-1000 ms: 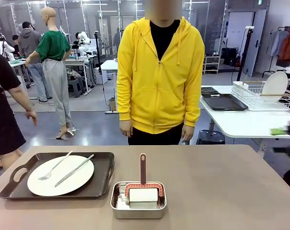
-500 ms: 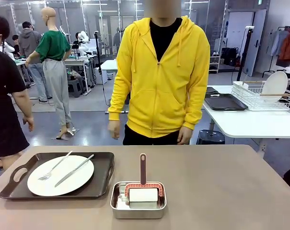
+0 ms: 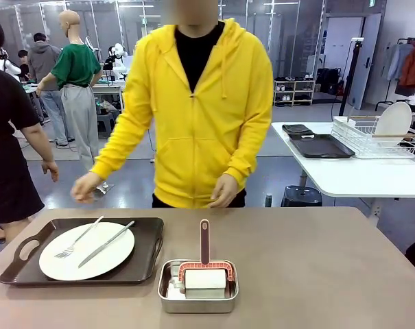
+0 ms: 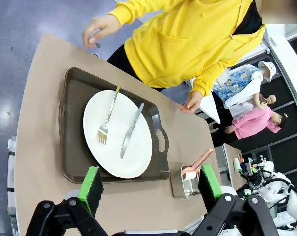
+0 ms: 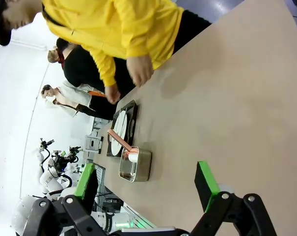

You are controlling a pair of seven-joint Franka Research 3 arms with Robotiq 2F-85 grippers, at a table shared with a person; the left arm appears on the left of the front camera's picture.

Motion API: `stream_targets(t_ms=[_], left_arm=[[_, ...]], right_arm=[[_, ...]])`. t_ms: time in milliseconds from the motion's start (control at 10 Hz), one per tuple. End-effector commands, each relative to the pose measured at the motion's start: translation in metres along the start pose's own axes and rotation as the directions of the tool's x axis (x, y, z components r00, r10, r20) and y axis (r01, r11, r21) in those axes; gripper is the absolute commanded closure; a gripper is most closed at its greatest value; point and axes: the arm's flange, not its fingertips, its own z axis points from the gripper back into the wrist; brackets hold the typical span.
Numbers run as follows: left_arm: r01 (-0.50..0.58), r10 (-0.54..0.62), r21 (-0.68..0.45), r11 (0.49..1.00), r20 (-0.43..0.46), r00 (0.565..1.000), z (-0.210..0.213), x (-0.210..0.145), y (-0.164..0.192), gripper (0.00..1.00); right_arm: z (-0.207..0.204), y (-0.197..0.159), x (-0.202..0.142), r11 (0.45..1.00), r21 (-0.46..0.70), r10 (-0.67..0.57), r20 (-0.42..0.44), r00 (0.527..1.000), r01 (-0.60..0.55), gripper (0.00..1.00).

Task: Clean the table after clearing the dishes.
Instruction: When the right (or left) Handle tray is removed, use the right hand (or left hand) to clean the right (or left) side of the table with the Lint Roller.

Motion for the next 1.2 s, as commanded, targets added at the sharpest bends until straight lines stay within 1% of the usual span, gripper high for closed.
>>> stream_targets(t_ms=[0,1100], left_arm=[[0.013,-0.013,0.0,1.0,-0.002,1.0,0.0021,0.0001,0.0016,0.0],[0.013,-0.013,0.0,1.0,-0.002,1.0,0.0021,0.0001,0.0016,0.0]], right_arm=[[-0.0006,0.004,0.0017,1.0,0.001,-0.018,-0.006,1.0,0.018,0.0],[-0.0006,0.004,0.0017,1.0,0.001,-0.018,-0.006,1.0,0.018,0.0]])
